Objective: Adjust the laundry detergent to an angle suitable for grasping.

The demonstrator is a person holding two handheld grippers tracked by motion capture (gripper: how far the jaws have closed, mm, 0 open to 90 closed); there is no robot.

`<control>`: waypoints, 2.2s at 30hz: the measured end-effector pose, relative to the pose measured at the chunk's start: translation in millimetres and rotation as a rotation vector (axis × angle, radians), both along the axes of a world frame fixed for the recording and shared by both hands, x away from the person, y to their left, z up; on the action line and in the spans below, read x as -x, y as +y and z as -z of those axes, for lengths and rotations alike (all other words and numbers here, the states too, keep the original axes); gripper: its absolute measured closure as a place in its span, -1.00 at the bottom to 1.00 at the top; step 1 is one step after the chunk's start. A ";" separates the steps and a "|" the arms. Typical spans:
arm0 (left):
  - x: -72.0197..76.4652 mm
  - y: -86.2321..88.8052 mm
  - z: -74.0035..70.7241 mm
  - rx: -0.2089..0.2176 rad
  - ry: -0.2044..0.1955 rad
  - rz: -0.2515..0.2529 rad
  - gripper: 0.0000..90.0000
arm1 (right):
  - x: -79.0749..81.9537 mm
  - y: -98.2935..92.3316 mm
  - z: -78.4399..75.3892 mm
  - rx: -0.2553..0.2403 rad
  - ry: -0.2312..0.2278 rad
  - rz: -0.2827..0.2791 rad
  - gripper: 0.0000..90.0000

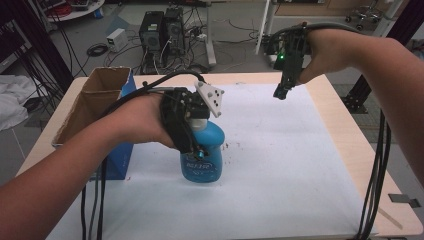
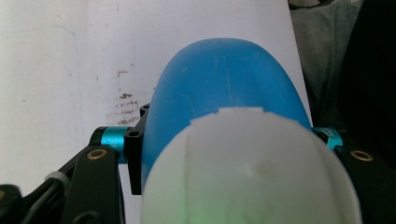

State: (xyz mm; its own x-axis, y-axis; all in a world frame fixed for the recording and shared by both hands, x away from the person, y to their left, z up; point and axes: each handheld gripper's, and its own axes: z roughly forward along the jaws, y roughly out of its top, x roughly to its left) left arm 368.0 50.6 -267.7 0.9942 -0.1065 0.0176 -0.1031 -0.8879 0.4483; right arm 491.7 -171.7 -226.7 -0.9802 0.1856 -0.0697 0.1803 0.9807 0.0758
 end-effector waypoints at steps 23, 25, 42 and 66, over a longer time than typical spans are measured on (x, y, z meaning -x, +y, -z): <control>20.6 -5.8 14.7 -0.038 -0.040 0.283 -0.14 | 5.5 4.1 -1.9 -0.002 -0.007 -0.015 -0.96; 22.2 -4.3 15.4 -0.039 -0.044 0.298 -0.14 | 6.0 4.5 -2.3 -0.003 -0.008 -0.012 -0.96; 22.3 9.6 26.6 -0.026 -0.035 0.347 -0.14 | 7.3 6.3 -1.5 -0.007 -0.011 -0.022 -0.96; 18.0 15.8 43.1 -0.021 0.005 0.322 -0.14 | 6.7 7.4 2.7 -0.011 -0.006 -0.020 -0.96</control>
